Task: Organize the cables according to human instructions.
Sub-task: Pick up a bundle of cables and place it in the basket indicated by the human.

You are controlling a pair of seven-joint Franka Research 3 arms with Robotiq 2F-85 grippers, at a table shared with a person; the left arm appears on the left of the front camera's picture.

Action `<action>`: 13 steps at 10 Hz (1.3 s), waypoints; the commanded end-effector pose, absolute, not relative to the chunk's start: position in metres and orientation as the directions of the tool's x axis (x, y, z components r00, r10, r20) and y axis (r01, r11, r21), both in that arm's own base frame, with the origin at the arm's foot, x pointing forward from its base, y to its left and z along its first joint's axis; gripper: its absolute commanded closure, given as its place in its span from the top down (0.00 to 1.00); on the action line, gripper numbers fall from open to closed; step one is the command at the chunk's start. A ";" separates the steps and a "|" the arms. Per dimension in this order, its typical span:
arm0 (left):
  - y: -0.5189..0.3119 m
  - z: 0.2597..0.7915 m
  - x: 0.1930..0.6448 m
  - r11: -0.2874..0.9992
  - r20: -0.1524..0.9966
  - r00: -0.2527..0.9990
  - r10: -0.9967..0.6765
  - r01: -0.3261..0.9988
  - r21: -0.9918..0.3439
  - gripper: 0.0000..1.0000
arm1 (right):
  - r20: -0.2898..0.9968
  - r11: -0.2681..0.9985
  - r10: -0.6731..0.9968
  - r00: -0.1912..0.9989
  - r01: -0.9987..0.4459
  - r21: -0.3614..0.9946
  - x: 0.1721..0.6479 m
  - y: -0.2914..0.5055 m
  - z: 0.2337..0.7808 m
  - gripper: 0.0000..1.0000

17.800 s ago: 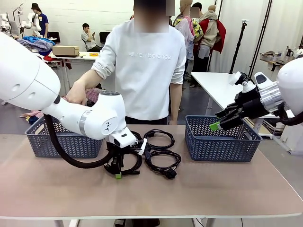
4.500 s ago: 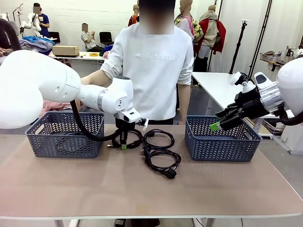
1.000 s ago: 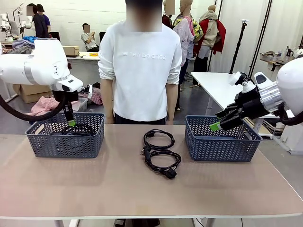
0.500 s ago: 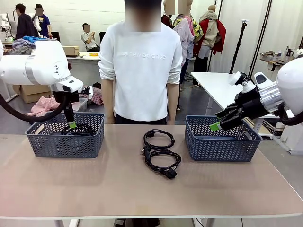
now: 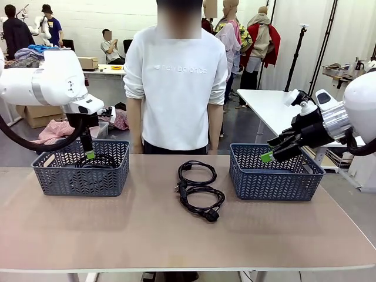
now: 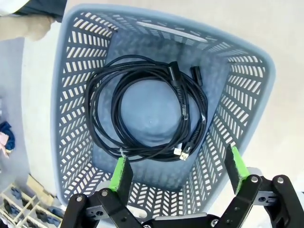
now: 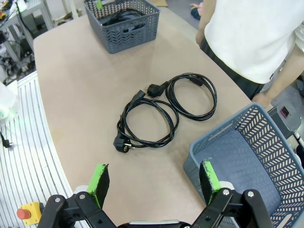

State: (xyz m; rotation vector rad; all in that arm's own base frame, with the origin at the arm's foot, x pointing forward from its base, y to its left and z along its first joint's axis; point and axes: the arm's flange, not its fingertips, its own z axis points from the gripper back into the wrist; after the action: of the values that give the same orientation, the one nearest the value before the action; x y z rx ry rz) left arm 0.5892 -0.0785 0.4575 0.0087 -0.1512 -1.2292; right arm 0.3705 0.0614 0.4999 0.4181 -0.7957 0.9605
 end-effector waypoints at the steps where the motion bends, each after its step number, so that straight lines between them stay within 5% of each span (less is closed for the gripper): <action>1: -0.076 0.457 0.589 0.332 0.110 0.323 -0.940 0.939 0.087 1.00 | 0.776 0.506 0.552 0.304 -0.862 -0.022 0.374 0.060 0.499 1.00; 4: -0.102 0.470 0.578 0.374 0.215 0.345 -0.914 0.921 0.113 1.00 | 0.776 0.506 0.552 0.304 -0.862 -0.022 0.374 0.060 0.499 1.00; 13: -0.178 0.513 0.466 0.217 0.484 0.146 -0.863 0.972 0.094 1.00 | 0.776 0.506 0.552 0.304 -0.862 -0.022 0.374 0.060 0.499 1.00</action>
State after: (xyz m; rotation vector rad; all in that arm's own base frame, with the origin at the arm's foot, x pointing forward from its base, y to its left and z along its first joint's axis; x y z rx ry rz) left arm 0.4775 -0.1868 0.5202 -0.2489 -0.4520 -1.3205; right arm 0.3705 0.0614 0.4999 0.4179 -0.7956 0.9605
